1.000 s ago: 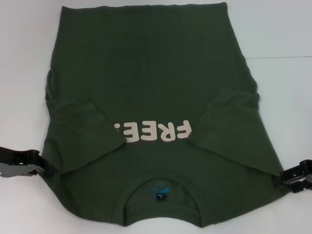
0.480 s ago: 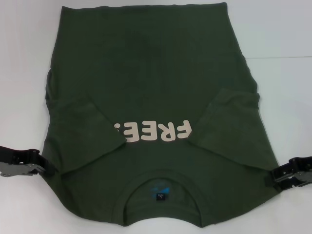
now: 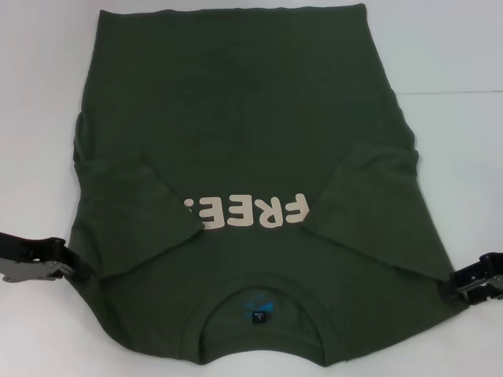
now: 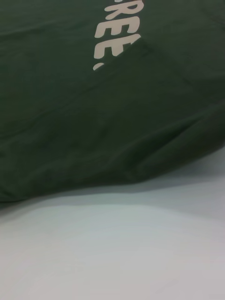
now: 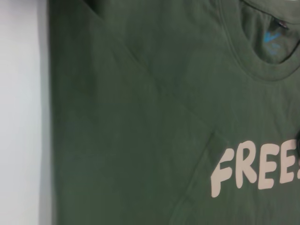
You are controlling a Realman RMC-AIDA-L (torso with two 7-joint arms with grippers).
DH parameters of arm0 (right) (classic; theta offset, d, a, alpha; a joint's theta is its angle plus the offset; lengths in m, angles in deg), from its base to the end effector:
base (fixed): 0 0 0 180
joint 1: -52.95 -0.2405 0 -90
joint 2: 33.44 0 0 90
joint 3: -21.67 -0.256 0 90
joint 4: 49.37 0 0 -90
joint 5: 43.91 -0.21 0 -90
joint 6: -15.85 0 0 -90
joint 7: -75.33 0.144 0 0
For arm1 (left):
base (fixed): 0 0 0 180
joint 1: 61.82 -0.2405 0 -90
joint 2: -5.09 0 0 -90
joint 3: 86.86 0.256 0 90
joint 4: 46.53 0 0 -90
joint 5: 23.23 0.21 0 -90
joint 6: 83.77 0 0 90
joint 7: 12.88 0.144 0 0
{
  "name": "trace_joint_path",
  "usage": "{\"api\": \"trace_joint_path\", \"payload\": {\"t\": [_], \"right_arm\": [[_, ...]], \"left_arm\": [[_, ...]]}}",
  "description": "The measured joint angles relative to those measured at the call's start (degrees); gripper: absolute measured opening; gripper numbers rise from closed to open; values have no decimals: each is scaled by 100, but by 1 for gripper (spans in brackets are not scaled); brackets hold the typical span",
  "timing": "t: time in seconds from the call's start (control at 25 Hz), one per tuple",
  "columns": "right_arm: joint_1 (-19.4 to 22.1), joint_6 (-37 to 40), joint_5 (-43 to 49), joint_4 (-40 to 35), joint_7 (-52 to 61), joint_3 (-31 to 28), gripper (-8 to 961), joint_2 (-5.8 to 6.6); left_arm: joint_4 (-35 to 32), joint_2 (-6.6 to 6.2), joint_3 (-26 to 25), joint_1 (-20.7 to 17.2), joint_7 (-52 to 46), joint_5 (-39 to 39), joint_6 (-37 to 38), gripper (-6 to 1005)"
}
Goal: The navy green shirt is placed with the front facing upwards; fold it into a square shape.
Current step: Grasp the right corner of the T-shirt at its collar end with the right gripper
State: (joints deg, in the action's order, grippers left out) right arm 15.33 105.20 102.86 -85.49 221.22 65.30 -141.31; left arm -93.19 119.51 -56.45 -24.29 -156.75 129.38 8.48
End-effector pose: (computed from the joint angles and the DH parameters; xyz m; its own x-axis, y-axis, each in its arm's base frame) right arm 0.3206 0.3431 0.0548 0.1008 -0.9932 -0.0587 -0.9728 -0.0860 -0.2152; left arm -0.3059 0.3459 0.0556 0.1190 0.9749 0.1880 0.9822 -0.0879 -0.1657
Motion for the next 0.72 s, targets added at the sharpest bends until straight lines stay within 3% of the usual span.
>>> {"api": "trace_joint_path", "payload": {"t": [0.72], "right_arm": [[-38, -51, 150, 26, -8, 14, 649, -9]], "left_arm": [[0, 0, 0, 11, -17, -4, -3, 51]]}}
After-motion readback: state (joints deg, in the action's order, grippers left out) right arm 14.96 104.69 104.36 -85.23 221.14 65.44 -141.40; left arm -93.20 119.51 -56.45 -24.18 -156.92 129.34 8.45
